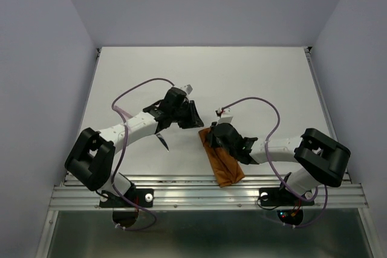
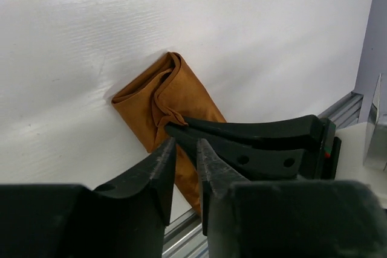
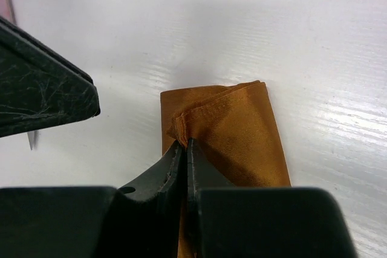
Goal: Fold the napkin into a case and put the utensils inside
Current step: Stuff the top corner of the smaller-rectangle-folded napkin at the center of the board.
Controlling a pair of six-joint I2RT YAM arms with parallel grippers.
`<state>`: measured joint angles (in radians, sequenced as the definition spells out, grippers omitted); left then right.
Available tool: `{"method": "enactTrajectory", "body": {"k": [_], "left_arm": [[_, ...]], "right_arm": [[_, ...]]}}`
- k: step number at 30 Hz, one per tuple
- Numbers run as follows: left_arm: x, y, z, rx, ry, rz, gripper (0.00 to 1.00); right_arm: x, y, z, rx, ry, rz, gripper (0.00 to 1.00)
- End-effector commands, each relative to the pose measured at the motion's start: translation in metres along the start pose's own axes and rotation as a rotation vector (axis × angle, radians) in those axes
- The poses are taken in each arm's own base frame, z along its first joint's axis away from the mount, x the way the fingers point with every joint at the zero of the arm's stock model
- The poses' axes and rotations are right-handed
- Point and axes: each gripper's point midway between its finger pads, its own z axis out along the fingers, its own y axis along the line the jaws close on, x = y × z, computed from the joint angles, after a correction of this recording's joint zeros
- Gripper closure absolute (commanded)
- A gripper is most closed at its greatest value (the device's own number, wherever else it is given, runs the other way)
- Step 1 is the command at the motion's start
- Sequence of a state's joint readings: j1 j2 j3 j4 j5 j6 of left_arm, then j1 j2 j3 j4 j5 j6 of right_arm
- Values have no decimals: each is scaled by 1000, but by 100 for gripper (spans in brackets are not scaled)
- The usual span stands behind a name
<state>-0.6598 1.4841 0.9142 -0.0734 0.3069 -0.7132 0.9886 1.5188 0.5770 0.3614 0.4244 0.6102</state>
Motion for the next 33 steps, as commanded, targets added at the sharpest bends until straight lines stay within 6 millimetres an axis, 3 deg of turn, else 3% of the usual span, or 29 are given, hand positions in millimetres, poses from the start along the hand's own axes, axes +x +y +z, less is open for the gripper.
{"method": "enactTrajectory", "body": {"k": [1,5,9,10,13,19,27,33], "left_arm": [[-9,-3,-12,26,-87,88,70],[-7,10,-15,-12,-114,130,70],[9,19,-9,-7,-57,190,67],[10,20,-8,-12,-52,201,77],[10,20,-4,-24,-21,240,81],[15,9,4,-26,-8,287,70],[18,8,24,-104,-9,302,68],[30,8,43,-129,22,369,60]], "right_arm": [[-22,16,-4,-72,-60,102,99],[-24,15,-5,-77,-58,129,99],[-28,12,-6,-85,-59,170,99],[-28,13,-7,-92,-57,174,99],[-34,10,-6,-90,-65,193,99],[-35,8,-5,-96,-57,215,99],[-34,3,-5,-90,-52,221,99],[-35,3,-8,-91,-57,224,99]]}}
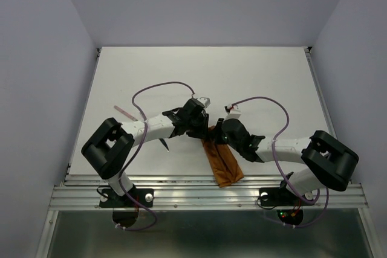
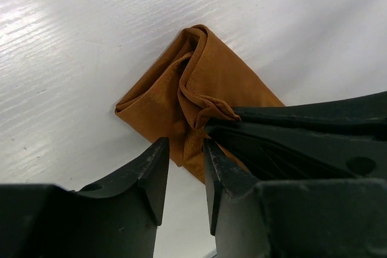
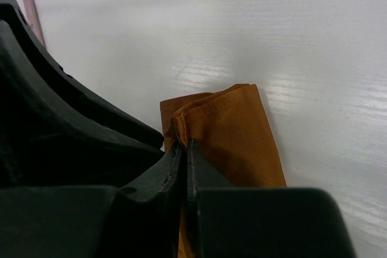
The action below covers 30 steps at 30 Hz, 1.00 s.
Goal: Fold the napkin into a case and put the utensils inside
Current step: Stuff the top corner of the smaller-rectangle-folded napkin at the center of the board.
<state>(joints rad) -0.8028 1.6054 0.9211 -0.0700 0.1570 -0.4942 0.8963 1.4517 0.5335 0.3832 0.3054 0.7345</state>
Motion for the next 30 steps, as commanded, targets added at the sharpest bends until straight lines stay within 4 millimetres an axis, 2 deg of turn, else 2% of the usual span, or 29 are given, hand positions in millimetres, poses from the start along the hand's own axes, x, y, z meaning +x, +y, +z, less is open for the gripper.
{"method": "enactTrajectory", "body": {"k": [1,13,20,26,29,30], "left_arm": [[-14,-10,6,-26,-52,66,58],[-19,-23,11,-51,-86,110,61],[-15,-14,25,-123,-76,146,68],[-12,-3,31,-179,-71,144,69],[-13,4,31,-226,-79,140,76],[-13,6,31,-235,-76,138,83]], "right_arm": [[-21,11,-3,-43,-67,41,99],[-24,8,-6,-45,-74,49,99],[-25,11,-5,-51,-74,49,99],[-23,11,-5,-56,-66,44,99],[-24,11,-7,-58,-68,44,99],[-23,10,-7,-58,-68,42,99]]}}
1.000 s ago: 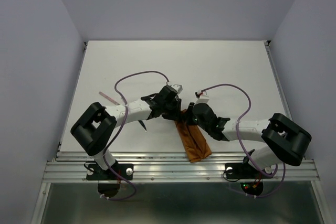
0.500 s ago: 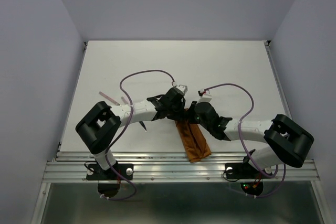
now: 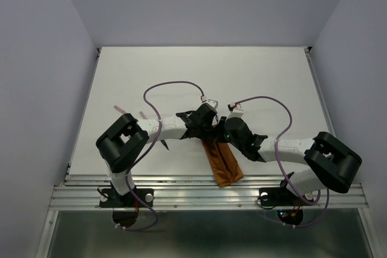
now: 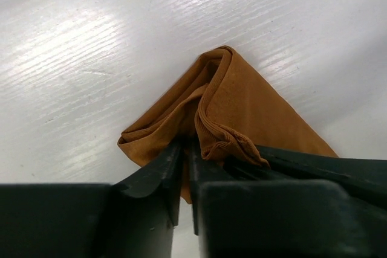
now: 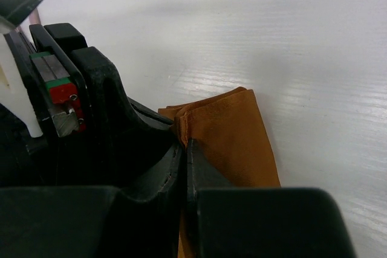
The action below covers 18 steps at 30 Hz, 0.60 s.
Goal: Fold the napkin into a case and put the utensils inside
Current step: Stuff the top corner of the smaller-rectangle-folded napkin at the center of the board.
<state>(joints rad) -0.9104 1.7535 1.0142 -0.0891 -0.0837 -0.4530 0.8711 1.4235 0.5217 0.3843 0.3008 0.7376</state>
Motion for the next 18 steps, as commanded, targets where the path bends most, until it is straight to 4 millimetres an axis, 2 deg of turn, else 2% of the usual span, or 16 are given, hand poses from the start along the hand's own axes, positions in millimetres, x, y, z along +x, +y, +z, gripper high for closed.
{"method": "enactTrajectory", "body": {"k": [1,3,8,18], "left_arm": [[-16,2,-1,-55,-47,4,92],[-15,4,0,-69,-38,3,100],[-15,7,-1,-83,-39,-3,100],[-30,2,-33,-32,-122,-39,100]], "right_arm": [[-14,15,-5,-61,-46,22,99],[-13,15,-5,-61,-44,20,99],[-10,12,-8,-64,-38,19,99],[-11,5,-13,-56,-47,32,99]]}}
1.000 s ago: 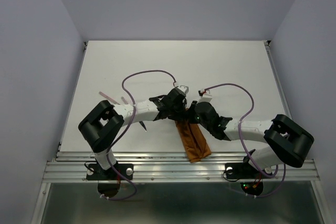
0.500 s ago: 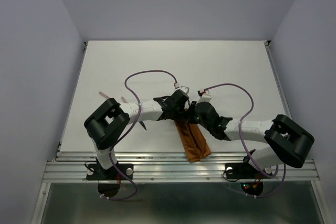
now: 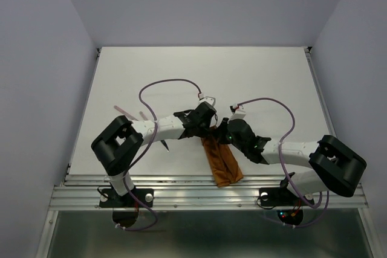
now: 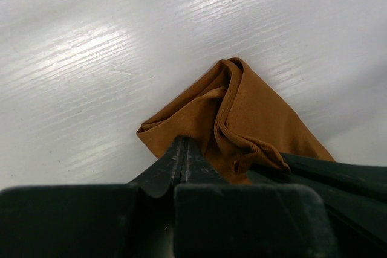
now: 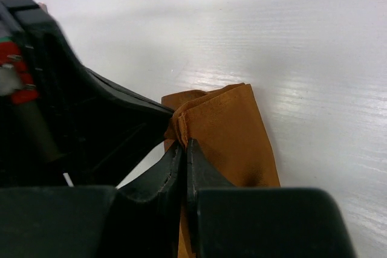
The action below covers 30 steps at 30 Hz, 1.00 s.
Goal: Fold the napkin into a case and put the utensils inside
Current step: Stuff the top corner of the smaller-rectangle-folded napkin at the center of the board.
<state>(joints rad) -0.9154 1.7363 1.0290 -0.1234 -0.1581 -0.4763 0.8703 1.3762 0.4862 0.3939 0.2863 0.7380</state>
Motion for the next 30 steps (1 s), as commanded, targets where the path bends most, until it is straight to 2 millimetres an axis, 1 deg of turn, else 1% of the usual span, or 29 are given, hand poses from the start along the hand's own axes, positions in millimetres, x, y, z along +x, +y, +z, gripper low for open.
{"method": "enactTrajectory", "body": {"k": [1,4,7,8,9,10,13,14,16,21,24,25,30], "left_arm": [[-21,-5,-28,36,-85,-23,100],[-20,-4,-33,41,-89,-29,100],[-15,2,-33,25,-85,-25,100],[-13,2,-33,21,-84,-23,82],[-14,5,-35,2,-100,-25,73],[-11,5,-36,-3,-102,-21,67],[-10,2,-41,15,-122,-7,55],[-7,-2,-42,27,-124,8,48],[-5,-7,-43,52,-124,37,37],[1,-13,-41,55,-121,71,38],[1,-19,-39,64,-124,84,42],[-1,-21,-39,67,-127,87,46],[0,-24,-30,45,-114,123,53]], "right_arm": [[-11,5,-4,-32,-42,25,99],[-9,3,-4,-28,-38,25,99],[-9,4,-4,-29,-39,26,99],[-9,3,-4,-27,-37,26,99],[-9,3,-4,-27,-37,26,99],[-10,4,-4,-28,-40,27,99],[-11,5,-4,-29,-43,26,99],[-11,5,-4,-30,-45,25,99],[-12,6,-4,-32,-45,25,99],[-14,8,-3,-35,-48,25,99],[-15,10,-3,-37,-50,23,99],[-16,11,-2,-39,-52,25,99],[-15,10,-1,-35,-48,23,99]]}}
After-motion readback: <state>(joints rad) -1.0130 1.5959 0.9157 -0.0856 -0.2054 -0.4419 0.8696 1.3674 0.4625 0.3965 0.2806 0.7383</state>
